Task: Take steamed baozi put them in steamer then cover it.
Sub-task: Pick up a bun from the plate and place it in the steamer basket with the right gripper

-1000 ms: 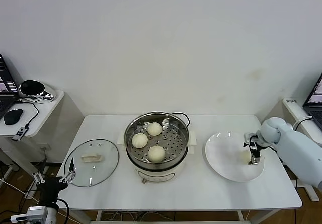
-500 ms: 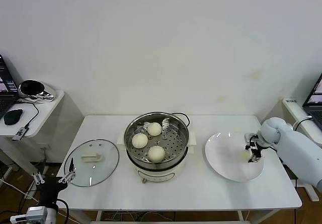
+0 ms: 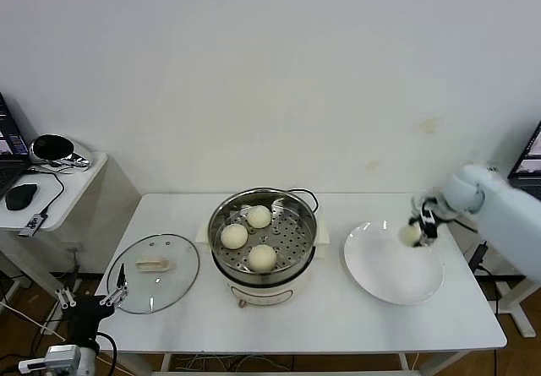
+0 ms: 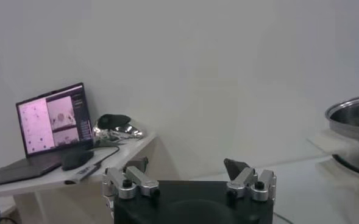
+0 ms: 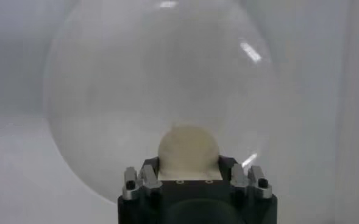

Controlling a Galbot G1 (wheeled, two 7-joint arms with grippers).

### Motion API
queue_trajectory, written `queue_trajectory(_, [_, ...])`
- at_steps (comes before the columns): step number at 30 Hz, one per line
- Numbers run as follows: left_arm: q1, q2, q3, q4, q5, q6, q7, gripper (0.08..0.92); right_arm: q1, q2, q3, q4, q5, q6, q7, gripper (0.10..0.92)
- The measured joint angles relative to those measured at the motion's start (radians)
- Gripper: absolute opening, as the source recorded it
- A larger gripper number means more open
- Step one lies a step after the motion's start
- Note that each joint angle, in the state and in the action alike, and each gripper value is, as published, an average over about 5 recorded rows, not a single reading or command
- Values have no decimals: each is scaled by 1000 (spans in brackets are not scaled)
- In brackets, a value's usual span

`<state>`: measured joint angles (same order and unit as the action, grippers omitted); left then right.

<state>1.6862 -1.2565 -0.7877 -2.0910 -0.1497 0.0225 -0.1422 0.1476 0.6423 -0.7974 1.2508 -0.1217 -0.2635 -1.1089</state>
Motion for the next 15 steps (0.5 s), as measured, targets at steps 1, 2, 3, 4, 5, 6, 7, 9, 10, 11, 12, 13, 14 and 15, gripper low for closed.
queue_trajectory(1, [-2,1,2,1,0,1,0,823,39,1,-33,22,32,-17,6,610])
queue_trajectory(2, [-4,3,4,1,0,1,0,823,79,4,-68,45,65,-36,13,610])
queue_trajectory(3, [-6,4,6,2,0,2,0,823,119,8,-102,66,100,-55,22,611])
queue_trajectory(4, [-8,6,7,4,0,2,0,823,157,15,-135,87,134,-74,31,612])
queue_trajectory(5, [-10,7,9,5,0,2,0,823,196,25,-167,107,171,-95,42,613])
queue_trajectory(6, [-12,8,10,6,-1,2,0,823,233,36,-199,125,208,-115,53,614])
queue_trajectory(7, [-14,9,11,7,-1,2,0,823,268,49,-227,140,244,-136,66,615])
queue_trajectory(9, [-18,8,13,8,-2,3,0,823,330,78,-279,166,315,-176,91,615])
queue_trajectory(10, [-20,6,14,8,-2,3,0,823,356,94,-302,176,348,-195,103,615])
queue_trajectory(11, [-21,5,15,8,-2,3,0,823,379,111,-322,184,380,-213,114,615])
queue_trajectory(12, [-22,3,17,8,-1,4,0,823,399,130,-340,191,411,-231,126,616])
queue_trajectory(13, [-23,1,19,8,-1,4,0,823,415,149,-356,196,440,-248,138,616])
queue_trajectory(14, [-24,0,20,9,-1,4,0,823,429,170,-370,201,469,-265,150,617])
queue_trajectory(15, [-25,-2,21,9,-1,4,0,823,441,191,-382,204,497,-282,163,617])
